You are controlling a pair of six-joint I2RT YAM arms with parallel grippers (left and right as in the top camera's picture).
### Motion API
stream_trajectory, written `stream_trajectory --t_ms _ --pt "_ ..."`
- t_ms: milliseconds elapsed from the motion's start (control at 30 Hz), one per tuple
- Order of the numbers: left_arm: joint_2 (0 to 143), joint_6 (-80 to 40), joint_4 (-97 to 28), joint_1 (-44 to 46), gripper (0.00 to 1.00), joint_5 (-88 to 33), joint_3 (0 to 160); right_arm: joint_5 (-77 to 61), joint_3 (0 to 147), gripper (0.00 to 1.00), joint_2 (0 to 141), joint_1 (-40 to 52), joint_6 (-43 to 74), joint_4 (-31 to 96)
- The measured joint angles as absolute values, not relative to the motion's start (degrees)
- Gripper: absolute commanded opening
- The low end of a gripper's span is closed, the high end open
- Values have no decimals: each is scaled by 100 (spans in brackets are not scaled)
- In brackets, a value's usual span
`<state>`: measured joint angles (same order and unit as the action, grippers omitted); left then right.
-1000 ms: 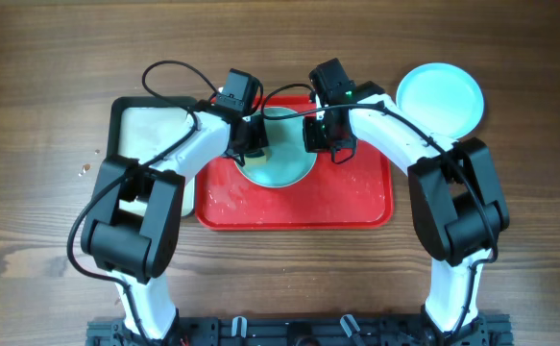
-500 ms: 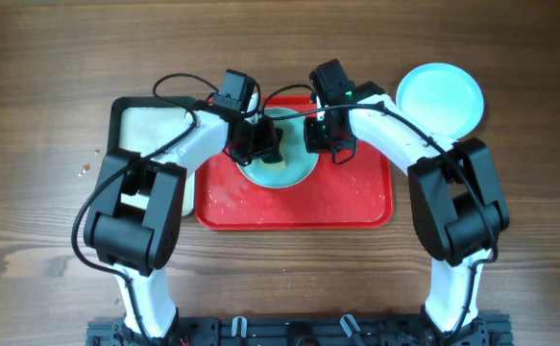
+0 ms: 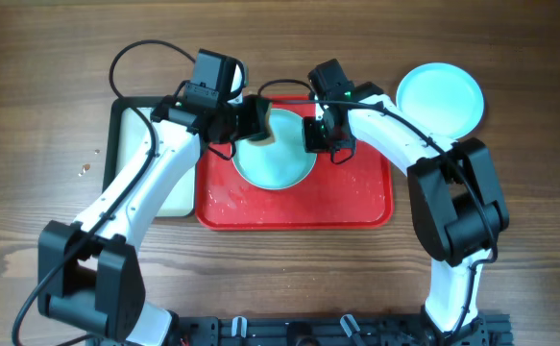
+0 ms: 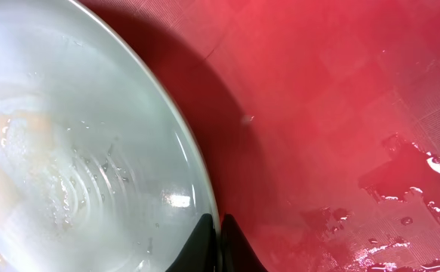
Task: Clean dirty plates on tray and stack at the side
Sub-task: 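Scrub the light-blue plate with the sponge while right gripper holds it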
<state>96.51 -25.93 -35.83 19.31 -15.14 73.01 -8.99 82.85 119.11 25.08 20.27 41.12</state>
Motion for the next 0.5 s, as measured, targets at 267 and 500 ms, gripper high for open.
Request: stream_trajectory --t_ms 267,500 --pt "10460 -2429 -3741 1931 4 -1020 7299 -899 8285 5 11911 2508 2025 4112" --pt "11115 -2364 -3787 1933 4 -666 7299 -899 8285 5 11911 2508 2027 4110"
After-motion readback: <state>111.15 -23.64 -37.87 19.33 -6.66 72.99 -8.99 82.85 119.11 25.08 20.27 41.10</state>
